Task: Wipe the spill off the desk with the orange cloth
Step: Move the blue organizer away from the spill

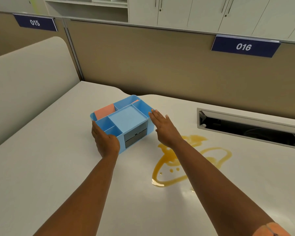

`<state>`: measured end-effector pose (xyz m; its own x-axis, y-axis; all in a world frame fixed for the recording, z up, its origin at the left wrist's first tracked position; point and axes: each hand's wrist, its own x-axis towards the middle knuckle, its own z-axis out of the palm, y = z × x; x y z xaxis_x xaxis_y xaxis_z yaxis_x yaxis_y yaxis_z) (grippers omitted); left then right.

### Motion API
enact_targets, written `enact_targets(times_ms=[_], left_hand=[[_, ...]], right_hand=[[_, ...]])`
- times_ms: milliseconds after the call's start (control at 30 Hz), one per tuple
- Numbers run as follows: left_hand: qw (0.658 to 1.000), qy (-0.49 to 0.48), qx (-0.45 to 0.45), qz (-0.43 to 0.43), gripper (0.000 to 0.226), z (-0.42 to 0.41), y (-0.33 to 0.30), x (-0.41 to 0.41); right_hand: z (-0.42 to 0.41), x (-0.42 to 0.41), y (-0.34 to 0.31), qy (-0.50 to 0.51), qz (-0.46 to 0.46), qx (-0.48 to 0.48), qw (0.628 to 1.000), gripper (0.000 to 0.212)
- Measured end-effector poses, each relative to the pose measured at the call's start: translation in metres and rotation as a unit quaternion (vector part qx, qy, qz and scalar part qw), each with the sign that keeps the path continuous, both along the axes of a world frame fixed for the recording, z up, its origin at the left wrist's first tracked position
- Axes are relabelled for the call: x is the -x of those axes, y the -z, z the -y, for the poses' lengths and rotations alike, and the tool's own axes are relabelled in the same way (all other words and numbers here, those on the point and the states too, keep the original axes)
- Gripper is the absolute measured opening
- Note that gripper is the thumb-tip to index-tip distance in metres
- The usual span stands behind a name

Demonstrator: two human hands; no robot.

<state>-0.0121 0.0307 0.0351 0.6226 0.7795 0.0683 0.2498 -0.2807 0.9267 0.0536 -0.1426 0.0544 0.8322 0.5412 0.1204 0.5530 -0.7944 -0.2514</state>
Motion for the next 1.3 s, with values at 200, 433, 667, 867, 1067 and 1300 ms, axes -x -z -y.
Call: enact_targets(times_ms=[200, 433, 667, 867, 1067, 1300], left_hand=[[0.999, 0.000, -0.026, -0.043, 0.063, 0.003, -0.004, 0.004], [0.993, 0.025, -0.104, -0.050, 0.059, -0.003, -0.008, 0.014], [0.961, 0.033, -0.273, -0.023, 0.054, 0.013, -0.020, 0.023], [0.916, 0.128, -0.381, -0.011, 0.052, 0.066, -0.021, 0.027], [0.879, 0.288, -0.378, 0.049, 0.047, 0.138, -0.020, 0.029], [0.825, 0.485, -0.287, 0.046, 0.032, 0.234, -0.005, 0.036]], right_hand=[[-0.003, 0.004, -0.001, 0.009, -0.003, 0.055, 0.998, 0.085], [0.023, 0.010, -0.006, 0.056, 0.019, 0.041, 0.997, 0.081], [0.071, 0.018, -0.021, 0.092, 0.062, 0.045, 0.993, 0.061], [0.119, 0.034, -0.037, 0.128, 0.099, 0.000, 0.987, 0.048], [0.188, 0.059, -0.044, 0.209, 0.097, -0.018, 0.973, 0.043], [0.283, 0.100, -0.040, 0.333, 0.085, -0.016, 0.939, 0.032]])
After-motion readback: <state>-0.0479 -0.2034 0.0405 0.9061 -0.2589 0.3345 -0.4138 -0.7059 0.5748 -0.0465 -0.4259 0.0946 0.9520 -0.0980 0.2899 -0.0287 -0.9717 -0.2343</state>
